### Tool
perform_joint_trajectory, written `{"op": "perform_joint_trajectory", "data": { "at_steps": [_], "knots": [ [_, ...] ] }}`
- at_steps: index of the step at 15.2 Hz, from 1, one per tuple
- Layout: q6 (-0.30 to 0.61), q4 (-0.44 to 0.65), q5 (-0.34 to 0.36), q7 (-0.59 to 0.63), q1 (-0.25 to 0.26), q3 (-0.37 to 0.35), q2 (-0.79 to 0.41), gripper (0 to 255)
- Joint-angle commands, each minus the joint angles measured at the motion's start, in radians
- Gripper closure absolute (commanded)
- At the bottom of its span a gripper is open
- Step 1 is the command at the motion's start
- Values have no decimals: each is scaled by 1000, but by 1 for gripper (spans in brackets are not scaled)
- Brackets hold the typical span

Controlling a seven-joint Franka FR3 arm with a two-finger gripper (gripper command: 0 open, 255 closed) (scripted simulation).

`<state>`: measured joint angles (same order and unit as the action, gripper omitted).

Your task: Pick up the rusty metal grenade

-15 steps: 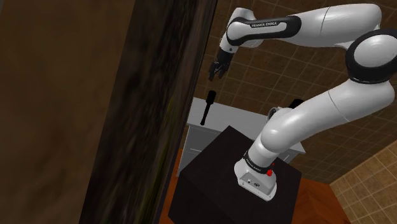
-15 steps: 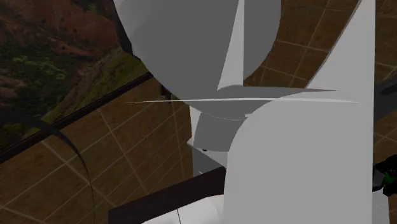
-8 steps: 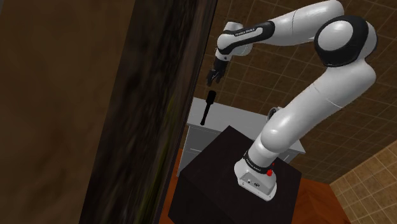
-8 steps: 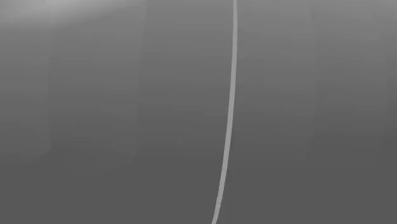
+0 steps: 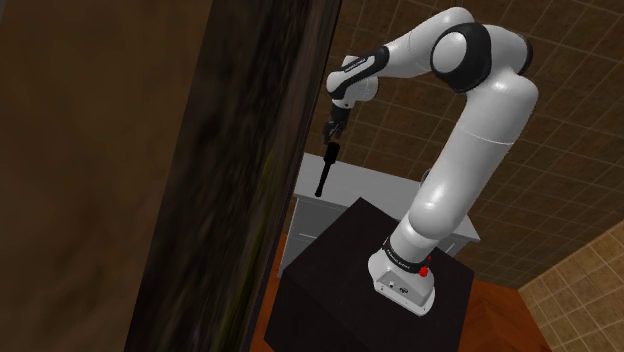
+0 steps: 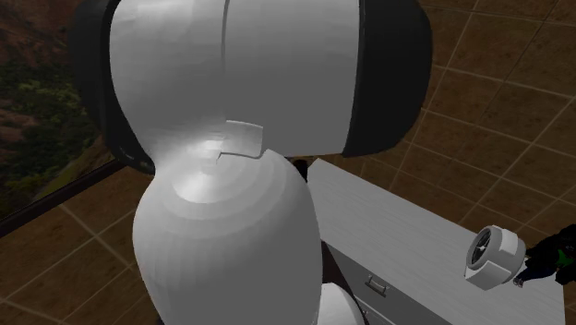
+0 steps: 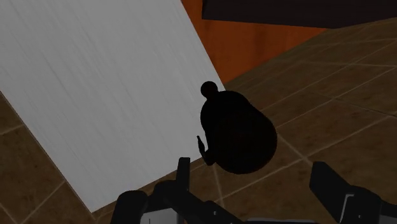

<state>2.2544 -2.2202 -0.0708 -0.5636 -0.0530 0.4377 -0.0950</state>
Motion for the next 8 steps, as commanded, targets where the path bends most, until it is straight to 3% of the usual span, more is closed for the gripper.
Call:
{"op": "perform_joint_trajectory", "data": {
  "at_steps": [1, 8],
  "knots": [
    [17, 18, -18, -28, -8, 1, -45, 0],
    [97, -4, -61, -58, -17, -11, -110, 0]
  ]
}}
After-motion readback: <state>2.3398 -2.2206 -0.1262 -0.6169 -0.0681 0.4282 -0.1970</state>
